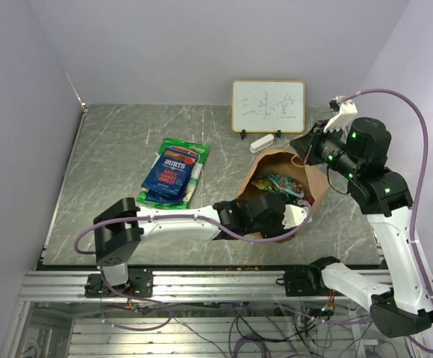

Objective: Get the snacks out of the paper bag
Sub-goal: Take out the snack from the paper bag.

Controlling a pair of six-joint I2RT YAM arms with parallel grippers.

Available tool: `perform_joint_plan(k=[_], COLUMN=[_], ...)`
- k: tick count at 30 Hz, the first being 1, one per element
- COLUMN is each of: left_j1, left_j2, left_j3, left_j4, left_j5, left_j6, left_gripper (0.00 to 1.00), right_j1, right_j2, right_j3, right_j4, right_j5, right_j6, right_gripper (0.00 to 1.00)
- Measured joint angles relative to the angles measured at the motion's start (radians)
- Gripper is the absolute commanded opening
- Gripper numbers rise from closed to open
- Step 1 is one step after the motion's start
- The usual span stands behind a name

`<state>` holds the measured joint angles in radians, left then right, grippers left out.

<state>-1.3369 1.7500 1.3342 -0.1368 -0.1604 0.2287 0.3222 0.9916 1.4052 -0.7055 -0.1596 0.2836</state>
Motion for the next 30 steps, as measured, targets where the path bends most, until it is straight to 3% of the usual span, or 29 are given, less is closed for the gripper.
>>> perform_joint_plan(k=[7, 11, 14, 17, 19, 28, 30], left_j1=[0.031, 0.049, 0.064, 0.074, 0.078, 0.077, 0.077], left_j2=[0.080, 0.110, 0.138, 0.164, 0.167, 0.089, 0.043], left_j3=[0.000, 0.000, 0.001, 0.014, 0.018, 0.031, 0.031], left_j4=[0.008, 0.024, 0.039, 0.038, 0.038, 0.024, 0.013], left_j5=[0.020, 0.020, 0.020, 0.016, 0.014, 0.011, 0.011], left_j6=[0.013, 0.033, 0.053, 0.071, 0.081, 0.087, 0.074], left_gripper=[0.83, 0.78, 0.66, 0.42, 0.31, 0.07, 0.07], right_j1=[0.000, 0.000, 0.000, 0.000, 0.000, 0.000, 0.000], right_j2=[0.019, 0.026, 0.026, 0.026, 0.026, 0.025, 0.024], right_j3=[0.020, 0.033, 0.035, 0.035, 0.035, 0.035, 0.035], right_j4=[-0.008, -0.015, -0.021, -0.021, -0.021, -0.021, -0.021], right_j5=[0.003, 0.003, 0.003, 0.003, 0.007, 0.022, 0.025], right_j6=[0.000, 0.000, 0.000, 0.000, 0.000, 0.000, -0.001], right_gripper=[0.00, 0.00, 0.00, 0.00, 0.00, 0.00, 0.00])
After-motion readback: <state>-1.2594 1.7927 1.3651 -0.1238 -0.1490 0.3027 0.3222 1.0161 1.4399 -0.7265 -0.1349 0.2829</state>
